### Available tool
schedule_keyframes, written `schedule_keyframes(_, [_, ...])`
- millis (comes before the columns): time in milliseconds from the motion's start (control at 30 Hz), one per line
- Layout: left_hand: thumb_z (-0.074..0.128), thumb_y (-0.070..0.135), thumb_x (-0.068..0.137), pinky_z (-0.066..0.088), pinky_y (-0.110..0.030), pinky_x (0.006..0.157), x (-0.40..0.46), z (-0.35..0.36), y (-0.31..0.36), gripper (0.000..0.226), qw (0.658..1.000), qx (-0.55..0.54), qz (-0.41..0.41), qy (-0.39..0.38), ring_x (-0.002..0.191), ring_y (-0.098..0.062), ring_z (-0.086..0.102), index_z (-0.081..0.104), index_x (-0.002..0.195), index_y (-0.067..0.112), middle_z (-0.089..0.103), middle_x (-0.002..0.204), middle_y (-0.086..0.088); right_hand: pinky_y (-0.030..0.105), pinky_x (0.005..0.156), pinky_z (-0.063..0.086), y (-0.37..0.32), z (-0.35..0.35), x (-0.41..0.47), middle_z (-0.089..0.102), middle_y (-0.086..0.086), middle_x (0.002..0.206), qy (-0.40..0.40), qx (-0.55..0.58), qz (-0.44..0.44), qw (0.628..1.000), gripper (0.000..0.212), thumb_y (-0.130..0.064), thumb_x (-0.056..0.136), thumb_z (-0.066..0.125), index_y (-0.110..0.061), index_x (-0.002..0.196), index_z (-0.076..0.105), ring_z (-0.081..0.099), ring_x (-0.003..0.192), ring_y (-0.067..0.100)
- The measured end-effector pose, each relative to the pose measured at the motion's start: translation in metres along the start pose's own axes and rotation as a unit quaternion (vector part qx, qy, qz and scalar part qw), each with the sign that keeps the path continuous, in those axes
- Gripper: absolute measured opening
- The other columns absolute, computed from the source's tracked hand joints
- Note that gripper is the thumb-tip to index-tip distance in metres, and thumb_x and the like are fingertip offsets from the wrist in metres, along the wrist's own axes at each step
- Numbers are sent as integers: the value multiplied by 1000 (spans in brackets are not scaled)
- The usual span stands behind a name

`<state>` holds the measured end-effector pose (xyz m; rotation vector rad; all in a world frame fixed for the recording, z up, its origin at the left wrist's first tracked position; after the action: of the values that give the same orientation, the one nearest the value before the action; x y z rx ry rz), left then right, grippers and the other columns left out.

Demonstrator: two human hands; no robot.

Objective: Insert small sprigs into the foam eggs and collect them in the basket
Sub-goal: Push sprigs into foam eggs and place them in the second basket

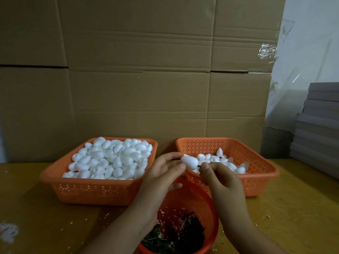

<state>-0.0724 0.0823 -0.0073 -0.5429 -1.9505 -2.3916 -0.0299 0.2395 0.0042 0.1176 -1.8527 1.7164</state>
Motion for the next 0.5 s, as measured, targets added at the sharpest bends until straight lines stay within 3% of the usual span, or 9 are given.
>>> schedule_keyframes(167, [69, 11, 88, 51, -16, 75, -3, 9, 8, 32, 996, 62, 48, -32, 100, -2, 67, 65, 112, 32, 71, 109, 13, 12, 55, 39, -5, 2, -1, 59, 8, 63, -7, -7, -8, 1000, 31, -45, 80, 56, -19, 67, 67, 51, 57, 2])
schedule_keyframes(267, [69, 8, 87, 50, -19, 79, -4, 11, 12, 27, 991, 100, 77, -34, 103, -3, 66, 67, 108, 26, 72, 108, 11, 15, 54, 38, -5, 3, -2, 55, 13, 61, -13, -4, -11, 1000, 37, -46, 79, 56, -13, 65, 64, 48, 57, 6])
schedule_keyframes(500, [68, 21, 88, 48, -18, 75, -3, 9, 15, 15, 988, 120, 93, -12, 89, -1, 67, 70, 102, 24, 74, 99, 9, 17, 63, 46, -6, 7, -1, 65, 0, 71, -35, 10, -18, 999, 14, -12, 89, 63, -19, 78, 70, 57, 66, 5])
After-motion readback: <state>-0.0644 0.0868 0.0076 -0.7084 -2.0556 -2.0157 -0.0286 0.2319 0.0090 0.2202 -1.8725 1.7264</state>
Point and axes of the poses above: each hand's wrist, its own x-axis towards the middle knuckle, its own z-axis out of the palm, y = z × x, the point moved 10 cm from there along x, towards the middle knuckle
